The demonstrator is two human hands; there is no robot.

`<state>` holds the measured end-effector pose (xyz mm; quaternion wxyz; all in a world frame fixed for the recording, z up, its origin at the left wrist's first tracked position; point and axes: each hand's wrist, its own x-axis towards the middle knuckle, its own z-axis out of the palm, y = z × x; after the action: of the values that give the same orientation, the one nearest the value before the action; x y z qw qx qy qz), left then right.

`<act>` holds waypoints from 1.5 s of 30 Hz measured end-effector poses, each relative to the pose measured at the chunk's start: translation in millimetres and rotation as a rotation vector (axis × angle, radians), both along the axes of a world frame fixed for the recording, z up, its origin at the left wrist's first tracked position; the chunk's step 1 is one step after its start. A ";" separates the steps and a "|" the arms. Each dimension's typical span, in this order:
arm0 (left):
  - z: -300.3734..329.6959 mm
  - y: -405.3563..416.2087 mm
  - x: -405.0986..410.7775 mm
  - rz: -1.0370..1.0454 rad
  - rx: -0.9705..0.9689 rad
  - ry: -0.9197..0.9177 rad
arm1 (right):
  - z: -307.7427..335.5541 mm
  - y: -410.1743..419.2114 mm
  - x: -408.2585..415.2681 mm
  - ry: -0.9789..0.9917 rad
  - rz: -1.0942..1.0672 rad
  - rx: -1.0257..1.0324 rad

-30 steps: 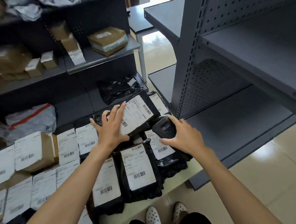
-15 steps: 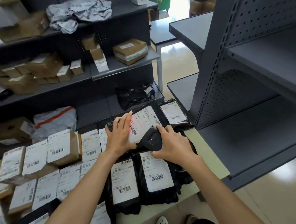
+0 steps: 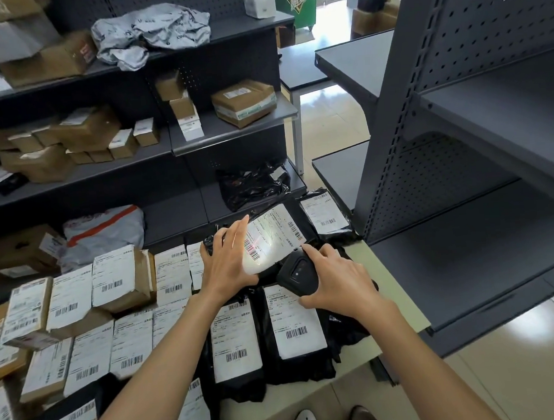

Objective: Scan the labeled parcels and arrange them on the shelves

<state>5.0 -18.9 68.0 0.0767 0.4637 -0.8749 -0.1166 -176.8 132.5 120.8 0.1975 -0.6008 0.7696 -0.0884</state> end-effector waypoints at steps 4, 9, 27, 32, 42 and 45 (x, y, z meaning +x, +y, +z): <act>-0.3 6.7 1.9 -0.021 -0.044 0.025 | -1.1 11.3 -2.6 0.038 0.010 0.007; -1.2 14.3 1.4 -0.027 -0.030 0.033 | 1.3 17.6 -6.7 0.076 0.025 -0.014; -2.8 87.9 -118.0 -0.232 0.084 0.035 | -9.3 113.0 -80.3 -0.153 -0.389 0.041; -14.8 156.4 -184.0 -0.277 0.165 0.039 | -11.3 202.4 -131.9 -0.135 -0.515 0.049; -21.3 367.7 -358.7 -0.479 0.170 0.100 | -12.5 433.1 -246.6 -0.132 -0.919 -0.022; -18.0 420.7 -411.9 -0.558 0.153 0.113 | -11.7 490.9 -278.2 -0.108 -1.039 -0.014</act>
<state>-406.9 401.8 50.1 0.0551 0.2026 -0.9517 -0.2241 -454.9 623.5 109.2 0.1631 -0.1355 0.9543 -0.2108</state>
